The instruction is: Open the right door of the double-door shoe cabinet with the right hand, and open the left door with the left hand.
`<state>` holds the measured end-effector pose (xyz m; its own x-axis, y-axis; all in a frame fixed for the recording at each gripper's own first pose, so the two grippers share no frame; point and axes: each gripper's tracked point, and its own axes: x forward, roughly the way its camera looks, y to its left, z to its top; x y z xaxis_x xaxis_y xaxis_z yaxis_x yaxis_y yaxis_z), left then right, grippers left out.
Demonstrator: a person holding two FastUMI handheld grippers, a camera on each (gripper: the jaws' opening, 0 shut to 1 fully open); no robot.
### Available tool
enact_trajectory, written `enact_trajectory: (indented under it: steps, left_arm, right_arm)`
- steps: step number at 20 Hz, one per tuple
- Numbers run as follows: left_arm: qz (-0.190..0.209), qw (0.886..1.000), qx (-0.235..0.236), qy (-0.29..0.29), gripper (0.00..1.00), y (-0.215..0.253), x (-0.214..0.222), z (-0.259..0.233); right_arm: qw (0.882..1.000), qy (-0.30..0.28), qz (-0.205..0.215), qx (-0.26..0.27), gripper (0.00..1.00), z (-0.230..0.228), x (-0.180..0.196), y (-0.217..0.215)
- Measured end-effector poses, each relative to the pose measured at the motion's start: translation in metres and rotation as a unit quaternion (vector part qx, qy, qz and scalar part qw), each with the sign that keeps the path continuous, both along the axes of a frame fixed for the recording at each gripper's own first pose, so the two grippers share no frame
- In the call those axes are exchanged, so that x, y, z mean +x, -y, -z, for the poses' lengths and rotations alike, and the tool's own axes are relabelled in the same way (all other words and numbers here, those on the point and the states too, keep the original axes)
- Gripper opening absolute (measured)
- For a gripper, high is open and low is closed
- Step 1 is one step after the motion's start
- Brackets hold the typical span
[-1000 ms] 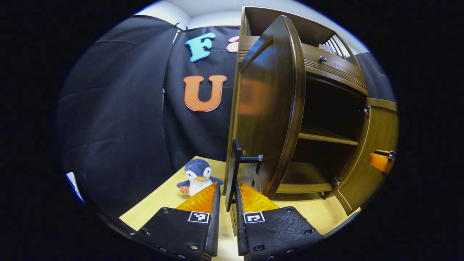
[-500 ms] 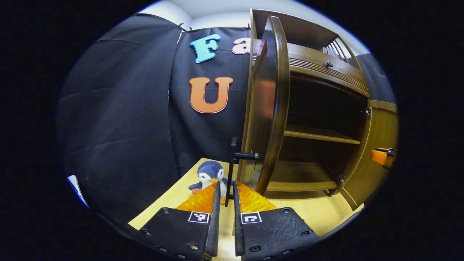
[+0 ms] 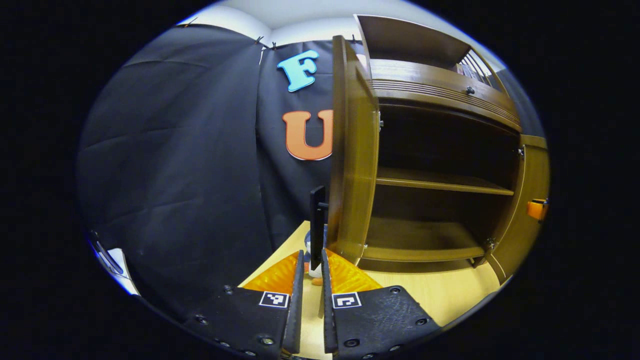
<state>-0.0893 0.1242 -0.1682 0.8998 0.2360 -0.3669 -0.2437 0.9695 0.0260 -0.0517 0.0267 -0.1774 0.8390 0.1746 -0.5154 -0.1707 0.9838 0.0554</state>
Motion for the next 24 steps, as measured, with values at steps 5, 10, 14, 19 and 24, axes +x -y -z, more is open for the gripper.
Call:
enact_trajectory:
  steps: [5,10,14,19,24]
  left_arm:
    - [0.026,0.996,0.073,0.041,0.17,0.030,0.018,-0.044]
    - [0.092,0.990,0.075,0.080,0.49,0.101,0.039,-0.078]
    - [0.132,0.984,0.034,0.110,0.65,0.152,0.057,-0.100]
    - [0.163,0.977,-0.003,0.138,0.91,0.191,0.065,-0.125]
    - [0.173,0.974,-0.006,0.144,0.87,0.209,0.070,-0.130]
  right_arm:
    - [0.999,0.025,0.024,0.000,0.59,-0.022,0.006,0.015]
    - [0.998,0.060,0.037,0.002,0.65,-0.052,0.008,0.026]
    - [0.995,0.091,0.040,-0.009,0.69,-0.079,0.007,0.035]
    - [0.991,0.131,0.033,-0.011,0.83,-0.110,0.004,0.037]
    - [0.989,0.146,0.037,-0.010,1.00,-0.121,0.005,0.047]
